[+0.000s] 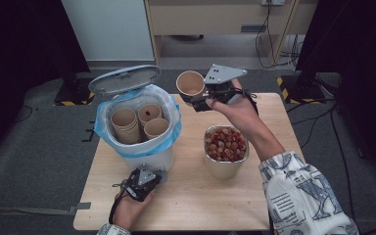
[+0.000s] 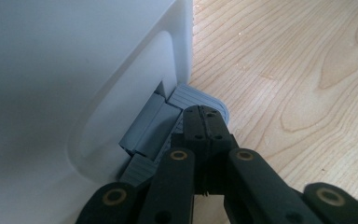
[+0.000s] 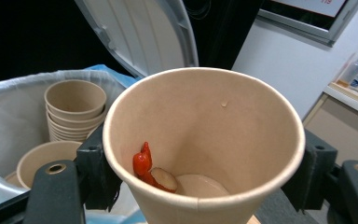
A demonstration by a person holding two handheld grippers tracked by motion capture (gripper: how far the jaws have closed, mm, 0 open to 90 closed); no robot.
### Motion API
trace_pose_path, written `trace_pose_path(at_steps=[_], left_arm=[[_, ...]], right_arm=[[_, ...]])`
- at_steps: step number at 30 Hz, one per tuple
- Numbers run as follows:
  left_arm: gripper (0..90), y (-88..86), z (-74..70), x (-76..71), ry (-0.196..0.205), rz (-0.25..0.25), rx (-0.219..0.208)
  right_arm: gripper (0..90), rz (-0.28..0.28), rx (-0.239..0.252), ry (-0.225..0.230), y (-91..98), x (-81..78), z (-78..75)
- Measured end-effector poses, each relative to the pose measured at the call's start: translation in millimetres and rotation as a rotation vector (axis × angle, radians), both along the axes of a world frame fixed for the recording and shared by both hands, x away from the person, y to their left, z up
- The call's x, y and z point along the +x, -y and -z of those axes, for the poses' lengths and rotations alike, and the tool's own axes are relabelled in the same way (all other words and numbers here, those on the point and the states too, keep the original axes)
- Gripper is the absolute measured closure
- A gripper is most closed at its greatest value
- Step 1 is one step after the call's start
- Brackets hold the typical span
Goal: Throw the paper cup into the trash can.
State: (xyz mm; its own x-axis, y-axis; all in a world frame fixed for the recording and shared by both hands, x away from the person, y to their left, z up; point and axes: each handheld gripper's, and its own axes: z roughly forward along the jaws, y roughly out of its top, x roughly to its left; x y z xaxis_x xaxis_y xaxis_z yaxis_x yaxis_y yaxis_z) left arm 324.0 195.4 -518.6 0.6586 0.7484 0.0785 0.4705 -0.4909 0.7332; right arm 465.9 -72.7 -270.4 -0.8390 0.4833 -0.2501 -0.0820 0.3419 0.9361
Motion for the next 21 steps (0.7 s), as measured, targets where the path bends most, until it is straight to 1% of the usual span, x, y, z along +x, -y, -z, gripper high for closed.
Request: trace_pose_path(at_steps=[7, 12, 21], left_arm=[[89.9, 0.1, 0.0, 0.0, 0.0, 0.0, 0.001], [89.9, 0.1, 0.0, 0.0, 0.001, 0.001, 0.001], [89.9, 0.1, -0.1, -0.1, 0.002, 0.002, 0.005]], right_arm=[[27.1, -0.017, 0.015, -0.013, -10.8, -0.2, 1.0], [27.1, -0.036, 0.046, -0.023, -18.0, -0.7, -1.5], [27.1, -0.063, 0.039, -0.02, -31.3, -4.7, -2.6]])
